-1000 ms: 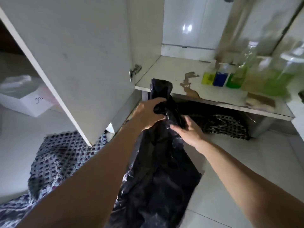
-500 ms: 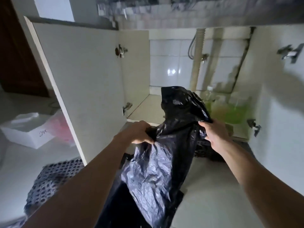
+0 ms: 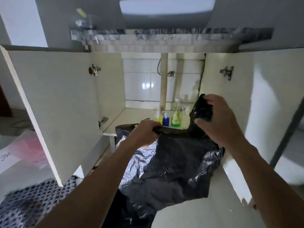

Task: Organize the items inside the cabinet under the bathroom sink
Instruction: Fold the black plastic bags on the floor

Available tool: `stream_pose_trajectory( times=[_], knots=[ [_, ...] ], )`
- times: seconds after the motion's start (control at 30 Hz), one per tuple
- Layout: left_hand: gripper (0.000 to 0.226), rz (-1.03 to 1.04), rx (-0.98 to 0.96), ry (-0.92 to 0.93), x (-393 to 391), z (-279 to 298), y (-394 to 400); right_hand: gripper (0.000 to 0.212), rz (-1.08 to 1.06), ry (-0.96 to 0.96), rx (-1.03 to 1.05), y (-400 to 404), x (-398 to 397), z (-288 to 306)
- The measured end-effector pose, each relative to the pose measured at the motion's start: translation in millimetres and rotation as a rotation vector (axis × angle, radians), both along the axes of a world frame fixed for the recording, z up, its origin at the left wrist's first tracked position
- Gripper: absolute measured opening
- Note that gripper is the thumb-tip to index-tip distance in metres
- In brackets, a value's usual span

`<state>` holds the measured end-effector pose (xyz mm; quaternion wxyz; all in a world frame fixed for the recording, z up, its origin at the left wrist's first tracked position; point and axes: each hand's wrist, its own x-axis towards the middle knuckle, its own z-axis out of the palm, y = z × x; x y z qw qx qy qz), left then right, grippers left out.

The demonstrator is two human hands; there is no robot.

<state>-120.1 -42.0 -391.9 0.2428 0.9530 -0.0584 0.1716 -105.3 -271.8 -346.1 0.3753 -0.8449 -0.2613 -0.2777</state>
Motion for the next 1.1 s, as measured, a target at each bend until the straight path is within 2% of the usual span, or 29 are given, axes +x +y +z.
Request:
stream_pose_trajectory(
  times=[0.07, 0.13, 0.17, 0.2, 0.23, 0.27, 0.3, 0.43, 0.5, 0.57, 0.67, 0.77, 0.83, 0.93, 1.0, 1.1],
  knots=[
    [0.022, -0.023, 0.011, -0.017, -1, 3, -6, 0.073, 0.183, 0.066, -0.206, 15, -16, -9],
    [0.023, -0.046, 0.023, -0.031, -3, 7, -10, 0.070, 0.165, 0.083, -0.491, 21, -10, -33],
    [0.022, -0.060, 0.046, -0.029, -5, 9, -11, 0.055, 0.106, 0.067, -0.599, 20, -4, -42],
    [0.020, -0.078, 0.088, -0.023, -7, 10, -11, 0.027, 0.030, 0.062, -0.662, 17, 1, -47],
    [0.019, -0.096, 0.138, -0.012, -8, 9, -10, 0.016, -0.048, 0.090, -0.688, 11, 5, -50],
    [0.019, -0.110, 0.175, 0.015, -9, 7, -8, 0.032, -0.111, 0.098, -0.706, 8, 10, -55],
    [0.022, -0.123, 0.189, 0.058, -11, 4, -5, 0.040, -0.151, 0.112, -0.718, 6, 13, -57],
    [0.055, -0.136, 0.172, 0.304, -14, -16, 7, 0.041, -0.184, 0.107, -0.609, 9, 18, -59],
    [0.062, -0.083, 0.205, 0.377, -10, -28, 15, 0.039, -0.193, 0.127, -0.606, 9, 21, -56],
    [0.058, -0.017, 0.289, 0.401, -4, -36, 21, 0.038, -0.180, 0.185, -0.624, 7, 21, -52],
    [0.034, 0.007, 0.396, 0.487, 11, -43, 20, 0.036, -0.187, 0.320, -0.752, 2, 33, -53],
    [0.031, 0.019, 0.471, 0.572, 37, -48, 10, 0.024, -0.292, 0.318, -0.788, -3, 54, -62],
    [0.029, 0.065, 0.540, 0.526, 58, -47, 5, 0.006, -0.398, 0.210, -0.721, -4, 65, -65],
    [0.027, 0.207, 0.560, 0.238, 78, -25, -2, 0.009, -0.452, -0.085, -0.469, -12, 80, -61],
    [0.022, 0.292, 0.476, -0.017, 78, -1, -5, 0.016, -0.445, -0.313, -0.237, -21, 82, -44],
    [0.023, 0.378, 0.368, -0.211, 62, 21, -1, 0.021, -0.372, -0.474, -0.120, -29, 68, -23]
  ],
)
